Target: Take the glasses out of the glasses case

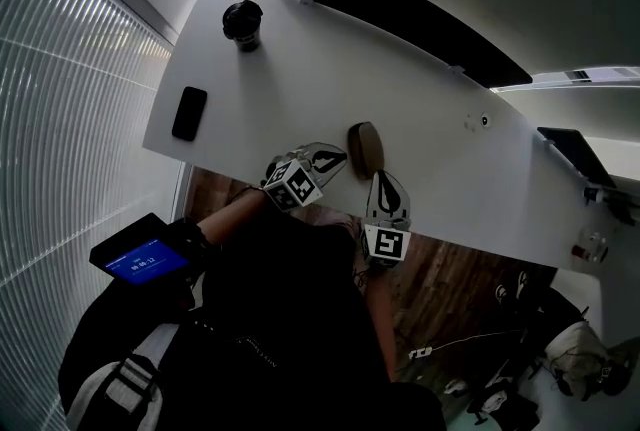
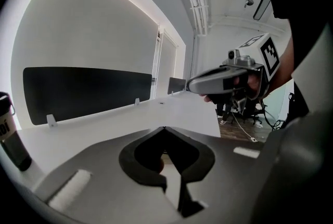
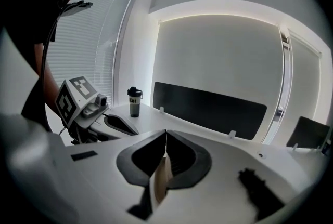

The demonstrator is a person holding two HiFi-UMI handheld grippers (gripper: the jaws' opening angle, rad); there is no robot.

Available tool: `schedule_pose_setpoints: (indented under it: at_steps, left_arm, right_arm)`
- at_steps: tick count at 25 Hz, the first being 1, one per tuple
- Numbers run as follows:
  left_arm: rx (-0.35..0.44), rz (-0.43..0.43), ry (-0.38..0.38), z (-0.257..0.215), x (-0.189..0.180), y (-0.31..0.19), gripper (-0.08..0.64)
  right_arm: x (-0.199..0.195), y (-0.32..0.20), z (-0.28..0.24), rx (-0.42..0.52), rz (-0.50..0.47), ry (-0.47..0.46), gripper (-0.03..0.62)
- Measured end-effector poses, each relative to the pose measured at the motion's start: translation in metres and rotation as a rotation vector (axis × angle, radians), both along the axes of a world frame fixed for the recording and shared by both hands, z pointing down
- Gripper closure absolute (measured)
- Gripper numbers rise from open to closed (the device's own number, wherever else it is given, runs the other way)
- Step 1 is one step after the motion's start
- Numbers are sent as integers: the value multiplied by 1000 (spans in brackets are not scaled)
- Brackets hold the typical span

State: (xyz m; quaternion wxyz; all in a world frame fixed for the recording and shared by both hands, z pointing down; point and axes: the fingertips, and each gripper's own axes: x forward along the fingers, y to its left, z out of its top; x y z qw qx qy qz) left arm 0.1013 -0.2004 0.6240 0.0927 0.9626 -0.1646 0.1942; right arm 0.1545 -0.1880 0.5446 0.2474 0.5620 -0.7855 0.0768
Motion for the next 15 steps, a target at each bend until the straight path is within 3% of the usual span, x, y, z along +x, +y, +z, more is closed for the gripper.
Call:
schedule_pose_setpoints:
  at_steps: [6,15]
  left_arm:
    - [6,29,-50,37,27,-23,552]
    - [-85,54,-175,87,32,-27,552]
  right_arm:
    - [-5,-22,29,11,-126,49,584]
    - [-6,-35,73,-113,-233,94,583]
